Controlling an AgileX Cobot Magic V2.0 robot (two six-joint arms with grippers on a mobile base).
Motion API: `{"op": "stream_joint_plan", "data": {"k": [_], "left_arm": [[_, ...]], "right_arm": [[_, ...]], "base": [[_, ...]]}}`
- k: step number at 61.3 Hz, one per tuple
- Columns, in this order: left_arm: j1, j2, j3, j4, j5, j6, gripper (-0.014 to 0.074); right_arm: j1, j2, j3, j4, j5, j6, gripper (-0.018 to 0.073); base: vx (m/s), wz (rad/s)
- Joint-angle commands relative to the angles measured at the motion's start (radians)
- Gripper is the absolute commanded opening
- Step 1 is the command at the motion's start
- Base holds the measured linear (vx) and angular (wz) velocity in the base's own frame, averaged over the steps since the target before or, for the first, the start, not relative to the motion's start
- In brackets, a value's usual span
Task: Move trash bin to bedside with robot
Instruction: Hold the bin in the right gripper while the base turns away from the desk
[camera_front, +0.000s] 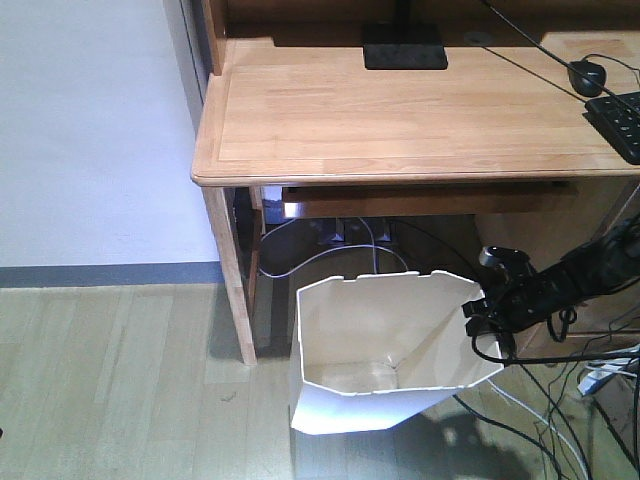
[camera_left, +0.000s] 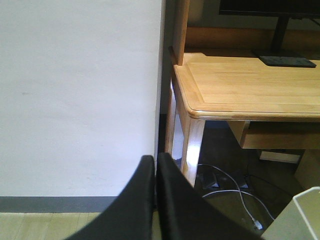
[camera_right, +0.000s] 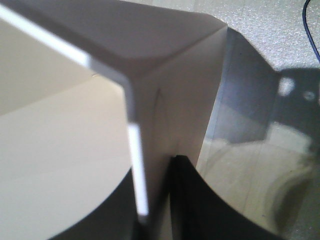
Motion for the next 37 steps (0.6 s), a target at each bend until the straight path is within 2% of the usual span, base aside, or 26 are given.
{"op": "stream_joint_plan", "data": {"k": [1, 17, 37], "left_arm": [[0.0, -0.014, 0.019, -0.004, -0.069, -0.006, -0.0006], [0.0, -0.014, 0.019, -0.004, -0.069, -0.006, -0.0006], [0.0, -0.014, 0.019, -0.004, -0.069, -0.006, -0.0006]], "right_arm": [[-0.019, -0.153, 0.062, 0.145, 0.177, -0.065, -0.0003], [-0.019, -0.245, 0.184, 0.163, 0.188, -0.117, -0.0003], [-0.019, -0.27, 0.203, 0.169, 0.211, -0.139, -0.0003]], "base": [[0.0, 0.0], [0.0, 0.0], [0.0, 0.0]]}}
